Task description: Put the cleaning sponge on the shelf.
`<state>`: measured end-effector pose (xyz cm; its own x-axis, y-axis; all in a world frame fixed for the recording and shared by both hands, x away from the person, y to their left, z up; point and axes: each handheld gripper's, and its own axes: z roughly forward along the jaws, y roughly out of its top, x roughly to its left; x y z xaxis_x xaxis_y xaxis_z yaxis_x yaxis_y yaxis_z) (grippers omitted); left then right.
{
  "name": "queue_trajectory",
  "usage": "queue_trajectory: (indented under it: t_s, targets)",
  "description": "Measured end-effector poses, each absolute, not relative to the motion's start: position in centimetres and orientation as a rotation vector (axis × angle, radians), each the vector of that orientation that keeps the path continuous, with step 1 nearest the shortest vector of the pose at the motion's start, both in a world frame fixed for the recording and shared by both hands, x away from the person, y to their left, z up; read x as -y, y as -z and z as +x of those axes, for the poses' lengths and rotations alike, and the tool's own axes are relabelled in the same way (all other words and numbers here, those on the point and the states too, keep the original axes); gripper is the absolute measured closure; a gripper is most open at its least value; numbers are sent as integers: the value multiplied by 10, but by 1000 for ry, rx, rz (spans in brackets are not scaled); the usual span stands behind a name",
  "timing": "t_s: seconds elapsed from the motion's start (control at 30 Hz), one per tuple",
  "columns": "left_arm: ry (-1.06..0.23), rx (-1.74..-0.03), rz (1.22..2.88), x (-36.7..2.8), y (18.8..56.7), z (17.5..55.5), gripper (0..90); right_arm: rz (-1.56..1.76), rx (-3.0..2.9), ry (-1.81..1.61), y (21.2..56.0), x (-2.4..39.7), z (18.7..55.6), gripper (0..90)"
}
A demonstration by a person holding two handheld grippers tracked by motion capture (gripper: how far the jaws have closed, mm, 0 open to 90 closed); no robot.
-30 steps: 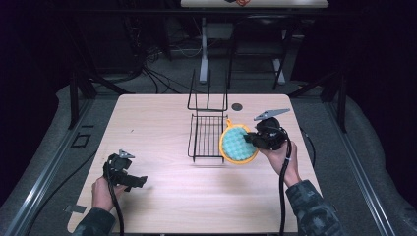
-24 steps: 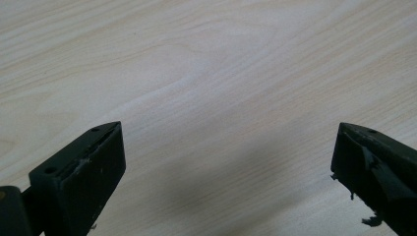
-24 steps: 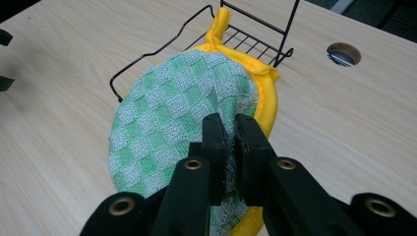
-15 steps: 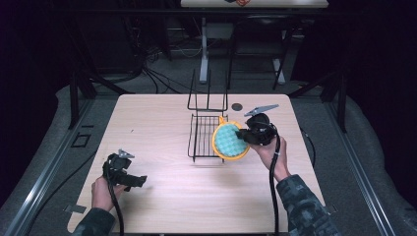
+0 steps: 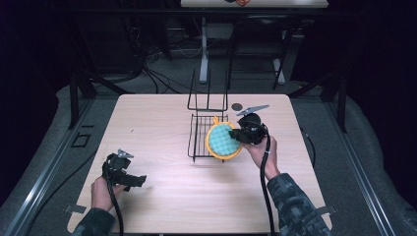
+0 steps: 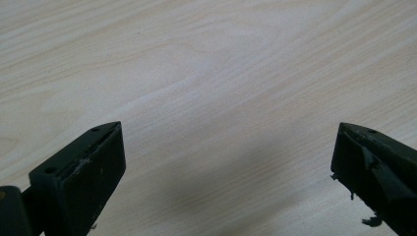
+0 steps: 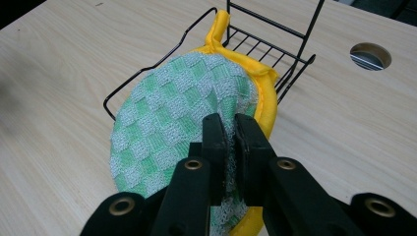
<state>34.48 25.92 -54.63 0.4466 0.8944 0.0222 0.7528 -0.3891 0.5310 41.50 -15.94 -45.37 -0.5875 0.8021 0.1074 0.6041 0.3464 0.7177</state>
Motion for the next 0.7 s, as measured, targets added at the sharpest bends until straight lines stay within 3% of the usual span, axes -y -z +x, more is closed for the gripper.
queue_trajectory:
  t_s: [0.7]
  targets:
    - [-427,-1378,2257,-260,546,345,0,1371,-2274,-1155,474,146,429,848]
